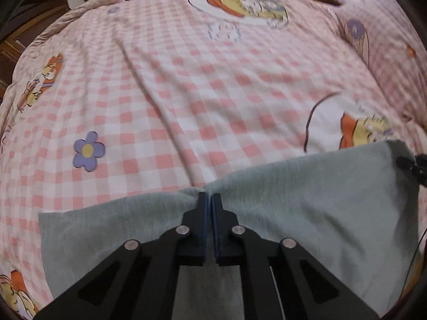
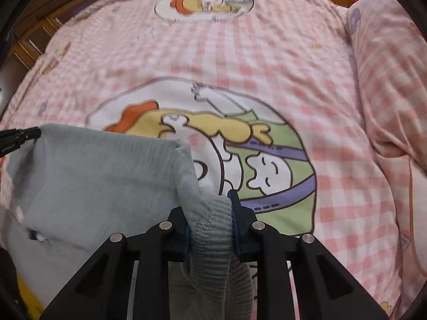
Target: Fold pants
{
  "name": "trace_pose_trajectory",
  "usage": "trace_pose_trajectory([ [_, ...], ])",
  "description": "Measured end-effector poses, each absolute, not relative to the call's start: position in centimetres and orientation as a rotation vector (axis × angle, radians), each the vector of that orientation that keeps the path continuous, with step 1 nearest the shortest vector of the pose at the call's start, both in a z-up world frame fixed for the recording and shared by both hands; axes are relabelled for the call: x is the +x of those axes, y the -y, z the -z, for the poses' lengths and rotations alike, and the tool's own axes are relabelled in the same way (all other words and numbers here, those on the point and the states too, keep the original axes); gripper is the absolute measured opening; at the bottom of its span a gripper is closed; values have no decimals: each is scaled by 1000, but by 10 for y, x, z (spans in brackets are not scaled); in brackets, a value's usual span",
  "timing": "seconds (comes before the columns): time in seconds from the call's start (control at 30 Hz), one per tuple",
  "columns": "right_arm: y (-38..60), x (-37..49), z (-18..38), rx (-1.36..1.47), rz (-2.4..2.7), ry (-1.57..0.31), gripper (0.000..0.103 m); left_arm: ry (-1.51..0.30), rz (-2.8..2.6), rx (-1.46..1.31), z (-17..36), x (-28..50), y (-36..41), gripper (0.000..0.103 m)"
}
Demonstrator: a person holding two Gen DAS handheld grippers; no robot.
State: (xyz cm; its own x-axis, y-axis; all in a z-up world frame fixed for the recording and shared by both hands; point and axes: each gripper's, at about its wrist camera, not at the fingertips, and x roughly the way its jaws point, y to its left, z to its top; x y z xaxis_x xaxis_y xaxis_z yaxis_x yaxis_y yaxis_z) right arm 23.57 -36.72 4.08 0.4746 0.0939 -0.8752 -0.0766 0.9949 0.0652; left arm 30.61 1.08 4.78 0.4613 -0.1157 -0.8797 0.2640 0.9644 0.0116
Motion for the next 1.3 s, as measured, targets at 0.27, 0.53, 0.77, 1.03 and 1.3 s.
trace_pose_trajectory([
  [0.27, 374, 228, -77, 89, -83, -920, 23, -939, 173, 104, -96, 305, -14, 2],
  [0.53, 369, 199, -106, 80, -118, -818, 23, -802, 168, 116, -151, 285, -13, 2],
  [0.77, 366, 159, -119, 47, -220, -796, 23, -763, 179, 46, -167, 221, -34, 2],
  [1.03, 344, 90, -111, -140, -302, -812, 23, -735, 167, 6, -161, 108, -51, 2],
  [1.3, 321, 29, -81, -311, -324, -857, 24, -828, 132, -49, -118, 18, -64, 2],
])
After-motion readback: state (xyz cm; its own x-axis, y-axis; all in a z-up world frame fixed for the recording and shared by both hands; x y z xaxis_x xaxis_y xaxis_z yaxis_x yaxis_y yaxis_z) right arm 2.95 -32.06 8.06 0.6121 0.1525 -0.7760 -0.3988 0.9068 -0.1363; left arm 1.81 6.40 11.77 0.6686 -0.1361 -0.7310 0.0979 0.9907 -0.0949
